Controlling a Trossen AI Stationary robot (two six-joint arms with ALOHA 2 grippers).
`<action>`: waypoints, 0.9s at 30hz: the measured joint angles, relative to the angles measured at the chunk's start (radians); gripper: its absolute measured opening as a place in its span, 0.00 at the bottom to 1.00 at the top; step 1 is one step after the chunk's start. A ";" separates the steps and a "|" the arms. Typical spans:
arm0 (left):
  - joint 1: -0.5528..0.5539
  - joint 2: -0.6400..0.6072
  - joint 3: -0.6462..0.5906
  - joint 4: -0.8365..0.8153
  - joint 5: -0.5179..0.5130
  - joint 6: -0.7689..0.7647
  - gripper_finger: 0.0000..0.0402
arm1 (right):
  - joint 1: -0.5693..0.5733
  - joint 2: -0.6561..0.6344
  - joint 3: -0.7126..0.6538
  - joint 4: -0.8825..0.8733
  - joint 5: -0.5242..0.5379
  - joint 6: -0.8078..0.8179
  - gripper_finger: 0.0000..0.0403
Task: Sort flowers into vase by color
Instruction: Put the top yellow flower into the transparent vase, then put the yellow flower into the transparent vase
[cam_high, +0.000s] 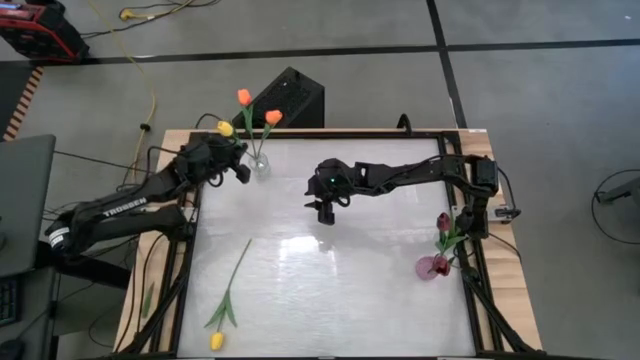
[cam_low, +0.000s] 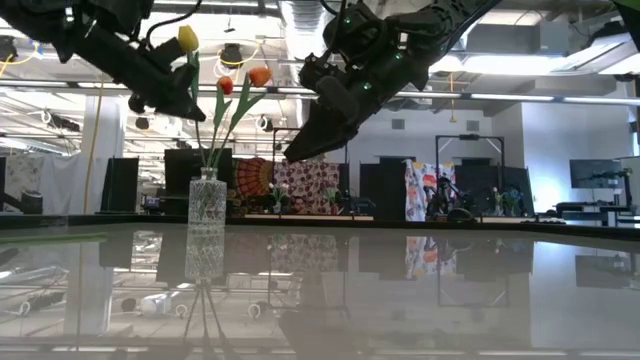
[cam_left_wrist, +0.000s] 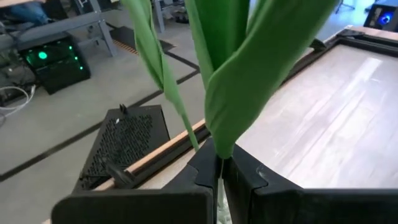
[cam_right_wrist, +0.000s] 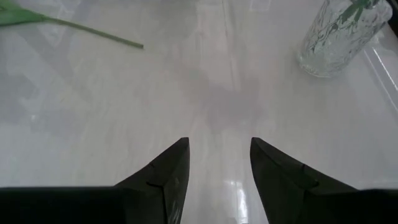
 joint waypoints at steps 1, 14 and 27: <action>0.001 0.000 -0.017 0.020 0.000 -0.004 0.00 | 0.000 0.000 0.000 -0.002 0.000 0.004 0.48; 0.001 0.000 -0.051 -0.006 0.044 -0.033 0.26 | -0.024 -0.026 -0.003 -0.125 -0.003 -0.013 0.48; -0.045 -0.002 0.295 -0.801 0.177 -0.263 0.48 | -0.076 -0.200 -0.235 0.133 -0.006 0.066 0.48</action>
